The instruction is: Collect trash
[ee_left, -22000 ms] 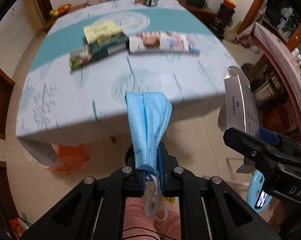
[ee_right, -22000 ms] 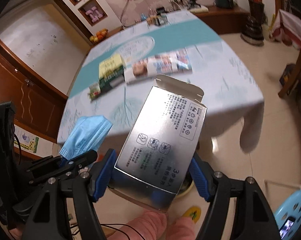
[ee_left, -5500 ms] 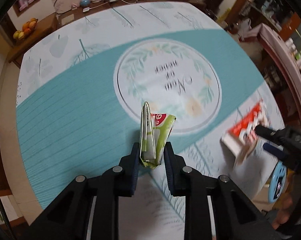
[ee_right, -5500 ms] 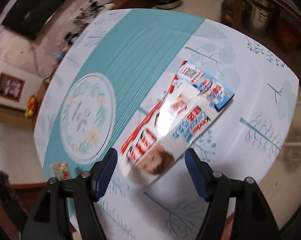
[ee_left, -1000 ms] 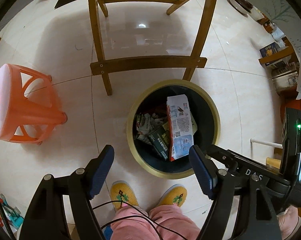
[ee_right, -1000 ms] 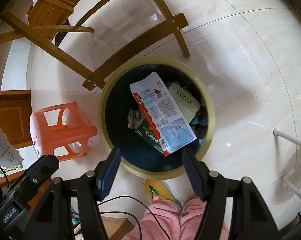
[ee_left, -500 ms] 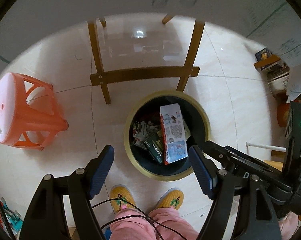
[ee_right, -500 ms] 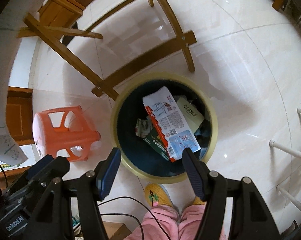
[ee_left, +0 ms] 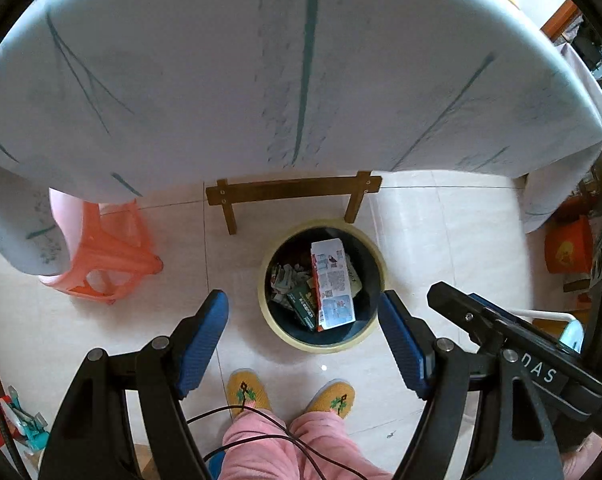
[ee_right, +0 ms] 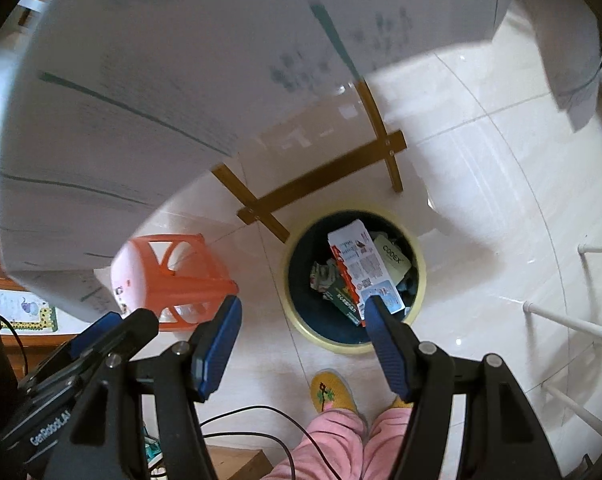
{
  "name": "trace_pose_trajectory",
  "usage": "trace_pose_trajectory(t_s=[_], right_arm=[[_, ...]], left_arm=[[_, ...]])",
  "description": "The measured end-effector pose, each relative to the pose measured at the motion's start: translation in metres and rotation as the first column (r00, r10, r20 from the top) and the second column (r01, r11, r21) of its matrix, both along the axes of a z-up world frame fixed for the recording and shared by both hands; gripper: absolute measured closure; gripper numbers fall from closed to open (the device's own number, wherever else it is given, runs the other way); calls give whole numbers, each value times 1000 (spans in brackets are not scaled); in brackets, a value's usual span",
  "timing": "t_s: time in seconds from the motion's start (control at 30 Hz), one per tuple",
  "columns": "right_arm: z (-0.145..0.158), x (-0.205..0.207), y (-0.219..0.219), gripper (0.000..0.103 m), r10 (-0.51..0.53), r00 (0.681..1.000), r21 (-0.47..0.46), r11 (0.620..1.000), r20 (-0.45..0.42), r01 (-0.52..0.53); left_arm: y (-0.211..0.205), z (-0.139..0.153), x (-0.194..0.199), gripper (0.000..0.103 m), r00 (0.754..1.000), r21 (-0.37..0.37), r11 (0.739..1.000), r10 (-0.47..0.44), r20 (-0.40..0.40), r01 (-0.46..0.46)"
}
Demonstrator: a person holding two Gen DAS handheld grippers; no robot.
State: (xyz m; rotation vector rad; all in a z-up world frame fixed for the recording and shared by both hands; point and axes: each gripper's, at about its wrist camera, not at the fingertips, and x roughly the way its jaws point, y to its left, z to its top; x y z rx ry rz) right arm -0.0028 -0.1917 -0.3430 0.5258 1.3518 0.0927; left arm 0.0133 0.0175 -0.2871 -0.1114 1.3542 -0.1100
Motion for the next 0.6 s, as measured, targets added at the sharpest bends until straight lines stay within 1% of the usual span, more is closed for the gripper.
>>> trace_pose_trajectory(t_s=[0.1,0.2,0.23,0.4,0.5,0.6], right_arm=[[27,-3,-3,38,0,1000,-3,1000,15,0],[55,-6,-6,38,-4,1000,-1,1000,27,4],[64,-6,-6,38,-3,999,-2,1000,33,4],[128,-12,-8,38,27,995,-22,999,98,-25],[167,-15,-10,38,45,990,-43,998,132,-39],[204,-17,-11,38,59,984,-59,997,170,-49]], left_arm=[[0,25,-3,28,1000,10,1000,2,14,-2],[1,58,-6,28,1000,6,1000,10,26,-10],[1,73,-8,28,999,11,1000,14,38,-15],[1,132,-16,28,995,39,999,31,92,-35],[2,170,-20,28,991,52,997,58,123,-65],[3,197,-22,28,984,53,994,83,155,-92]])
